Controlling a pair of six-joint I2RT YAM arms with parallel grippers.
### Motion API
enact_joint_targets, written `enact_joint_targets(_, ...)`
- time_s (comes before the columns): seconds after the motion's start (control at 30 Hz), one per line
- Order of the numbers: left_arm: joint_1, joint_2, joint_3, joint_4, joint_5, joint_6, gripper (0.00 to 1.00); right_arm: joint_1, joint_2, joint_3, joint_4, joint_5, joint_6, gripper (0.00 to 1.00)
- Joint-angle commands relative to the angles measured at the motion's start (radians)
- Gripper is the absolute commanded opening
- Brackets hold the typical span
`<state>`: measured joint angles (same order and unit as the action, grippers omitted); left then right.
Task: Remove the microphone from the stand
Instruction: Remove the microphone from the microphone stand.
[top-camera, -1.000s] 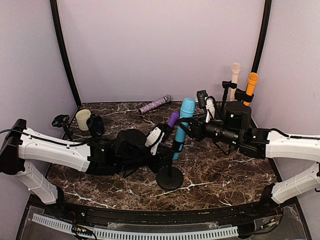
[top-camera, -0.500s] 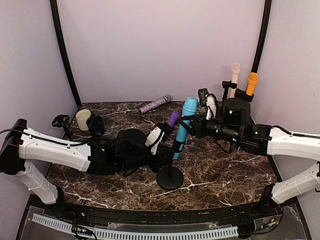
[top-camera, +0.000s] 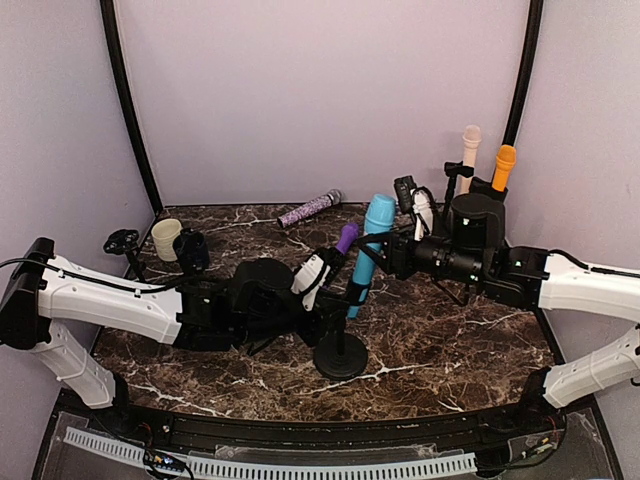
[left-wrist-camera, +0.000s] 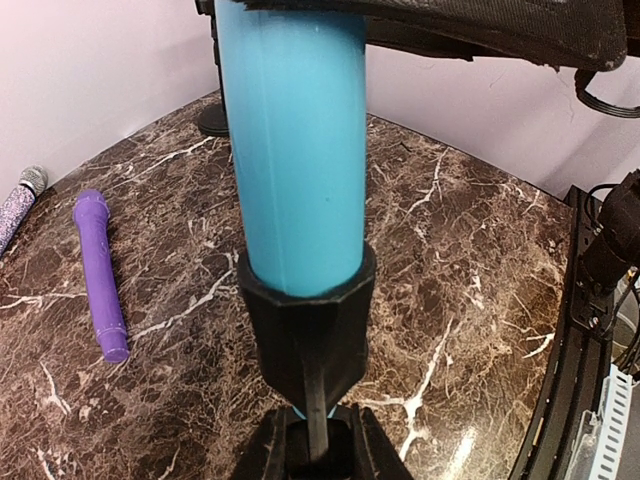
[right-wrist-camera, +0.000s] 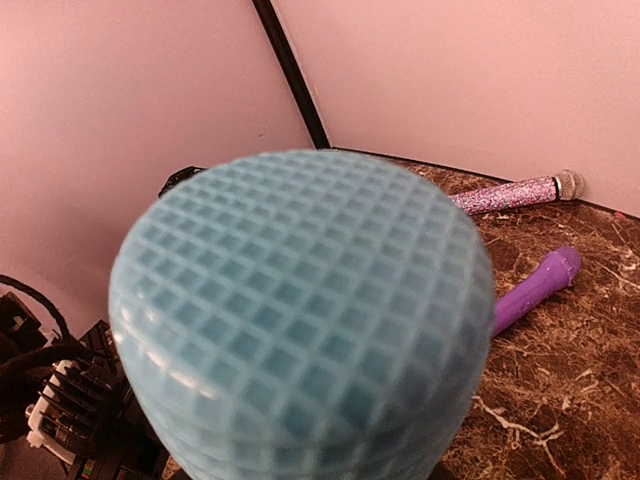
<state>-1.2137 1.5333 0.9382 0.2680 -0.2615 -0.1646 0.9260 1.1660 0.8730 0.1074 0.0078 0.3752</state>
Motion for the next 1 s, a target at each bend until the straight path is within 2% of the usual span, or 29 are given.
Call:
enact_joint_targets(0.0, 0.006, 0.028, -0.032, -0.18, -0.012, 0.031, 0.12, -0.015, -0.055, 0.085, 0.149, -0.136, -0.089, 0.04)
enact_joint_targets(0.17, 0.006, 0.023, -0.036, -0.179, -0.02, 0.032, 0.12, -0.021, -0.048, 0.109, 0.121, -0.22, -0.112, 0.04)
enact_joint_targets(0.3, 0.006, 0.024, -0.041, -0.176, -0.022, 0.029, 0.12, -0.036, -0.057, 0.112, 0.143, -0.215, -0.067, 0.05)
enact_joint_targets(0.53, 0.006, 0.023, -0.047, -0.174, -0.023, 0.026, 0.11, -0.042, -0.042, 0.157, 0.101, -0.042, 0.086, 0.05)
enact_joint_targets(0.73, 0.006, 0.026, -0.047, -0.174, -0.024, 0.025, 0.11, -0.042, -0.021, 0.192, 0.01, 0.126, 0.151, 0.05)
enact_joint_targets(0.97, 0.006, 0.03, -0.044, -0.174, -0.024, 0.028, 0.11, -0.041, -0.031, 0.192, 0.005, 0.146, 0.149, 0.05)
